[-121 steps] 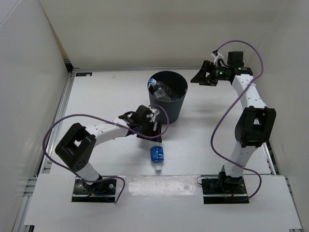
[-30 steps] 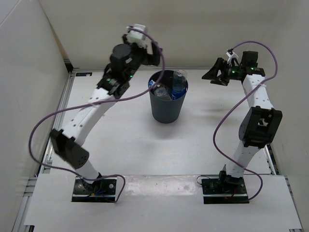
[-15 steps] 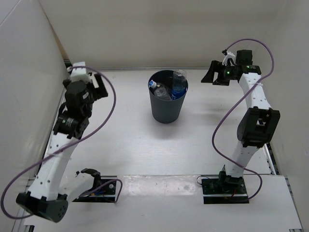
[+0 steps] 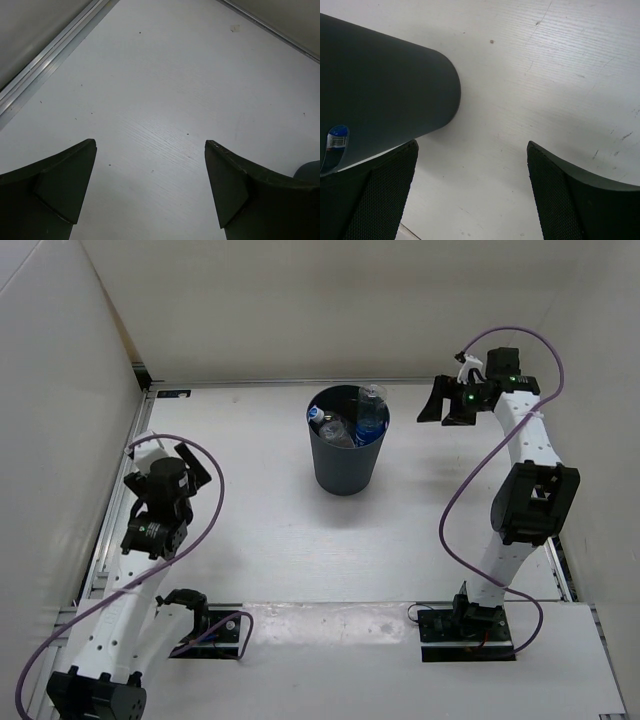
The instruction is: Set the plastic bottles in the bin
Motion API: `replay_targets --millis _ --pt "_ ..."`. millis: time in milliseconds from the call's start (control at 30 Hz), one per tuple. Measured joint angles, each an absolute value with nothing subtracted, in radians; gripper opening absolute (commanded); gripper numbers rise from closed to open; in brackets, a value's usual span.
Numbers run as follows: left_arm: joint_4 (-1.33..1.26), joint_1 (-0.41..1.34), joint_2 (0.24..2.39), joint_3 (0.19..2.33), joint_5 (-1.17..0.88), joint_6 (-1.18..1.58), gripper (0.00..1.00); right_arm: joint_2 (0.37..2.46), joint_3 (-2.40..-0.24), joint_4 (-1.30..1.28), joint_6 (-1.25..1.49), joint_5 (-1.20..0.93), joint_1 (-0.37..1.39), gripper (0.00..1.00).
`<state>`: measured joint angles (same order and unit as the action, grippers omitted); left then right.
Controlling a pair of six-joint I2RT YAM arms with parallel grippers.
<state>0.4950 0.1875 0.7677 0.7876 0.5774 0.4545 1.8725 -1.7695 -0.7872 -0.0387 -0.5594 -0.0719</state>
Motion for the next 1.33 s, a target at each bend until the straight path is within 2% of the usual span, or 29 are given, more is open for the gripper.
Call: replay_targets --millis 333,533,667,800,967,1133,1333 --pt "0.437 0.186 0.717 0.632 0.628 0.506 1.0 1.846 -1.774 -0.875 -0.15 -0.543 -0.07 0.9" --pt "0.233 0.187 0.572 0.391 0.647 0.406 1.0 1.771 -1.77 -0.89 -0.215 -0.548 -0.051 0.9" --pt "0.089 0.187 0.558 0.319 0.639 0.313 1.0 1.693 -1.691 -0.889 -0.257 -0.556 -0.027 0.9" --pt "-0.082 0.187 0.625 0.284 0.633 0.26 1.0 1.63 -1.589 -0.901 -0.296 -0.556 -0.017 0.9" --pt "-0.351 0.19 0.81 0.221 0.602 0.186 1.0 1.601 -1.531 -0.924 -0.34 -0.553 -0.034 0.9" --pt "-0.578 0.194 0.958 0.183 0.58 0.109 1.0 1.604 -1.539 -0.93 -0.348 -0.552 -0.076 0.9" --pt "-0.773 0.194 1.05 0.183 0.578 0.008 1.0 1.663 -1.647 -0.94 -0.343 -0.553 -0.142 0.9"
